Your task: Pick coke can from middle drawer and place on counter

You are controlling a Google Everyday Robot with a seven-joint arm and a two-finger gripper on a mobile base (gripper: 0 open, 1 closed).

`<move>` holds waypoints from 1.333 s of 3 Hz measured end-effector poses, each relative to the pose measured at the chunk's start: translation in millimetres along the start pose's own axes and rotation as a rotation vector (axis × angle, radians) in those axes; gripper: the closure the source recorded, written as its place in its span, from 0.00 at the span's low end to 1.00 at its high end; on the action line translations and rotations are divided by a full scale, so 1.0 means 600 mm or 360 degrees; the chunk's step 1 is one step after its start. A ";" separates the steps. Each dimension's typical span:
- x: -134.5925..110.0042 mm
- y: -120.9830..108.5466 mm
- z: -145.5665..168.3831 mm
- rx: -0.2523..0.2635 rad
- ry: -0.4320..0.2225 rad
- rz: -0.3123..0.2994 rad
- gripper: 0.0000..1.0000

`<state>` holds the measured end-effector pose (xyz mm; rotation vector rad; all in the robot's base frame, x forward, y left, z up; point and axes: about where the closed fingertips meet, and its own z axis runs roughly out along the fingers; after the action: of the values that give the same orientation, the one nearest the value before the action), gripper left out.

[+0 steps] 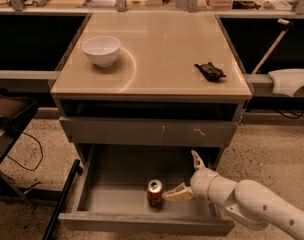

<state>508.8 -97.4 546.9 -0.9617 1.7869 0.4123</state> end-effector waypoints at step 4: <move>0.034 0.077 0.090 0.0006 0.0033 0.0112 0.00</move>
Offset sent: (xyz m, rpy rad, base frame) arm -0.0111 0.0967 -0.0417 0.1869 0.1102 -0.0295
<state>503.8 -41.6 498.8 -0.9053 1.8437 0.4444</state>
